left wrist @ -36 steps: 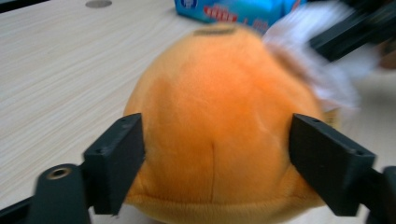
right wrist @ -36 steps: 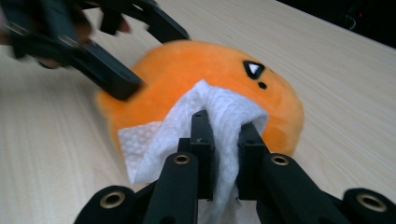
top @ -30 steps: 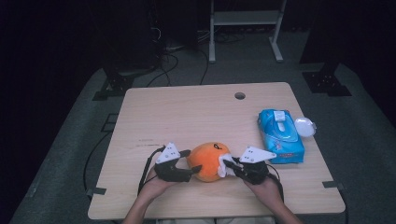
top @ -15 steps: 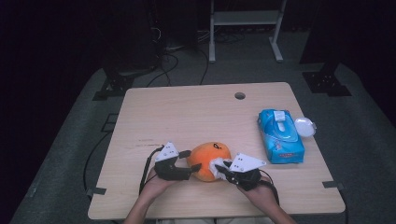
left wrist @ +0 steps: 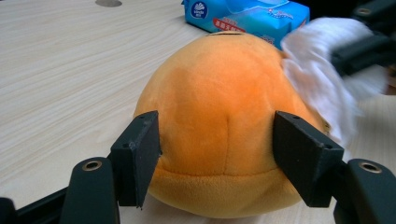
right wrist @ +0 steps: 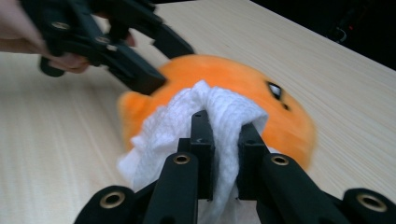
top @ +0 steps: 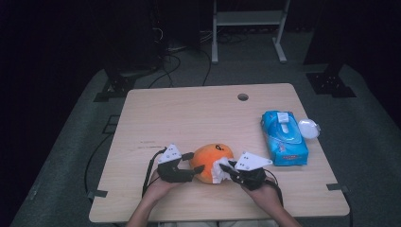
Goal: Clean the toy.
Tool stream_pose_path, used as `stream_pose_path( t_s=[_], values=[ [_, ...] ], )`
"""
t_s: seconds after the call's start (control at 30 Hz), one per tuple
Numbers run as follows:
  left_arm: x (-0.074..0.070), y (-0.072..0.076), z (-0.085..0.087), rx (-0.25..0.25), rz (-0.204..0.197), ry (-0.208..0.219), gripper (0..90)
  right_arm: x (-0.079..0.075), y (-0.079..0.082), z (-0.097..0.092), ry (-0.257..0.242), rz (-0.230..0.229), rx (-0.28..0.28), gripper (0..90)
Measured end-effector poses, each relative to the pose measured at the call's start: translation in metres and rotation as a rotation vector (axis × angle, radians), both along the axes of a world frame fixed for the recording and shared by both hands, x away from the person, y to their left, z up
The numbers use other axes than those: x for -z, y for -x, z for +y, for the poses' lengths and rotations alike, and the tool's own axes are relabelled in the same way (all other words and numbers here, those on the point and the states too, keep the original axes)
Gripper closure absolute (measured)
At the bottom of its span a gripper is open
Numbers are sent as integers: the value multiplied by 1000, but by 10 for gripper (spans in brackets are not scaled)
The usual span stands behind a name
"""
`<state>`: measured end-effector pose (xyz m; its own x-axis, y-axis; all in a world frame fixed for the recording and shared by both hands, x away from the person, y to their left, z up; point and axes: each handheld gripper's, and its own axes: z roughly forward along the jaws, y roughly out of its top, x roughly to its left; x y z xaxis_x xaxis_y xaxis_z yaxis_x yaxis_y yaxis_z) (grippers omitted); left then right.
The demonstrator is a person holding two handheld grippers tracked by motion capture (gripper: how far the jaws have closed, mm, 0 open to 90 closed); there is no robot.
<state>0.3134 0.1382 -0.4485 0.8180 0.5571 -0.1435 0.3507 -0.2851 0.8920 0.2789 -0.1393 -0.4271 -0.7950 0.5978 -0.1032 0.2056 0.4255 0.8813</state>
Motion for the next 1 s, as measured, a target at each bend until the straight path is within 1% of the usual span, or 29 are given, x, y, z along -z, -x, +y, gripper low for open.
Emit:
stream_pose_path(
  t_s=[0.03, 0.07, 0.1, 0.13, 0.17, 0.2, 0.23, 0.3, 0.33, 0.37, 0.4, 0.47, 0.5, 0.6, 0.63, 0.67, 0.7, 0.73, 0.77, 0.8, 0.83, 0.87, 0.9, 0.93, 0.97, 1.0],
  values=[
    [0, 0, 0, 2, 6, 5, 305, 2, 0, -1, -5, 6, 4, 804],
    [-1, 0, -1, 3, 9, 1, 305, 2, 0, -1, -5, 6, 4, 804],
    [-1, 0, -1, 6, 5, -2, 303, 2, 3, 2, 8, -4, -6, 803],
    [0, 0, -2, 8, 3, -2, 305, 2, 9, 10, 19, -12, -54, 803],
    [0, 0, -2, 8, 3, -2, 305, 2, 13, 15, 34, -19, -67, 803],
    [-1, 0, -1, 6, 3, -8, 305, 1, 15, 19, 53, -36, -72, 803],
    [-1, 0, -1, 6, 3, -8, 304, 1, 15, 19, 53, -36, -72, 803],
    [-2, 0, 0, 9, 5, -6, 284, -1, 8, 13, 36, -23, -52, 803],
    [-4, 1, 1, 2, 13, 3, 284, -1, 8, 13, 36, -23, -52, 803],
    [-6, 2, 1, -6, 10, -1, 216, -1, 5, 9, 25, -17, -33, 803],
    [-9, 3, 1, -9, 6, -7, 208, -3, 1, 0, -5, -1, 2, 803],
    [-9, 4, 0, -6, 11, -14, 193, -5, -2, -7, -20, 1, 30, 803],
    [-8, 5, -3, 2, 20, -30, 189, -5, -4, -9, -23, -1, 43, 803],
    [-7, 6, -6, 1, 19, -30, 188, -6, -9, -15, -27, -1, 76, 803],
    [-7, 6, -7, 3, 12, -36, 188, -6, -9, -15, -27, -1, 76, 803],
    [-7, 7, -9, 14, -13, -55, 209, -6, -12, -17, -29, 3, 90, 803],
    [-7, 7, -9, 14, -13, -55, 220, -5, -13, -18, -31, 12, 92, 803],
    [-7, 6, -9, 11, -17, -66, 224, -3, -13, -17, -29, 20, 87, 803],
    [-7, 6, -9, 11, -17, -66, 224, -1, -12, -15, -25, 27, 78, 801],
    [-7, 6, -9, 5, -9, -68, 224, -1, -12, -15, -25, 27, 78, 801],
    [-7, 6, -8, 5, -3, -72, 222, 0, -10, -11, -22, 30, 67, 801],
    [-8, 5, -7, 0, 13, -71, 206, 2, -4, -5, -33, 42, 29, 800],
    [-10, 4, -5, 9, 55, -41, 208, 1, -1, -2, -42, 52, 2, 799],
    [-10, 4, -5, 9, 55, -41, 214, 1, 2, 1, -47, 55, -21, 799],
    [-11, 5, -6, 14, 56, -37, 214, 1, 2, 1, -47, 55, -21, 799],
    [-11, 5, -7, 13, 45, -52, 213, 0, 5, 4, -49, 55, -40, 799]
  ],
)
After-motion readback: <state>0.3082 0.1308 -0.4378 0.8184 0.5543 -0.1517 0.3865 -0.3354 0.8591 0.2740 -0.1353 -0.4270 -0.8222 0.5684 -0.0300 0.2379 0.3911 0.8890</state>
